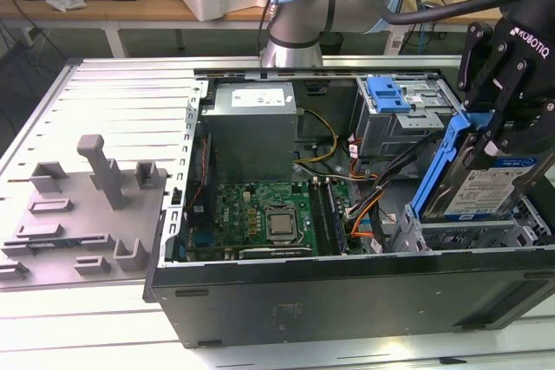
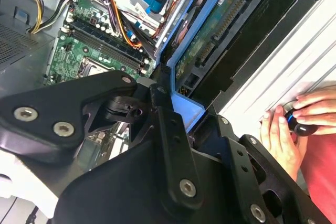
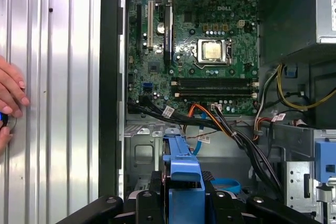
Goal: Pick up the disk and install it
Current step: 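Insert the disk into the insertion slot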
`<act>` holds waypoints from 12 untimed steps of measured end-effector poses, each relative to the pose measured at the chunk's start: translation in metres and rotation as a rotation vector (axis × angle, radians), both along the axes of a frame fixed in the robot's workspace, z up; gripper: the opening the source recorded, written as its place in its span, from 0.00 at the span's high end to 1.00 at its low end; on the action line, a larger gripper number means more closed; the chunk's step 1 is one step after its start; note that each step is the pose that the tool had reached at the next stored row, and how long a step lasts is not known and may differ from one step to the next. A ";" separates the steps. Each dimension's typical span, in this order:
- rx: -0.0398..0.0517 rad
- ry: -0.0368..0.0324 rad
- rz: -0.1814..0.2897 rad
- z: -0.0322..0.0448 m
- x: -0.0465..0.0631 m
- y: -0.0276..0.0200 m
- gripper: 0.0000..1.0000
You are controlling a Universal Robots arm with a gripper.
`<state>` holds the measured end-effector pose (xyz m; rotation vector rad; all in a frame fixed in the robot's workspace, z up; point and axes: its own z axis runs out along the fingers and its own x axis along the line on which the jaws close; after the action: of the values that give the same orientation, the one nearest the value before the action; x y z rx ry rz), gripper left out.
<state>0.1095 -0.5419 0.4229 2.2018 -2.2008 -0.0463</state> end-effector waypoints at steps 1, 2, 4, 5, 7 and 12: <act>0.0000 0.0000 0.000 -0.0004 0.000 0.0000 0.63; 0.0001 0.0000 0.000 -0.0011 0.000 0.0000 0.63; 0.0000 0.0000 0.000 -0.0024 0.000 0.0000 0.63; 0.0000 0.0000 0.000 -0.0031 0.000 0.0000 0.63; 0.0000 0.0000 0.000 -0.0044 0.000 0.0000 0.63; 0.0000 0.0000 0.000 -0.0071 0.000 0.0000 0.63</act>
<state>0.1095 -0.5419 0.4157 2.2018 -2.2008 -0.0463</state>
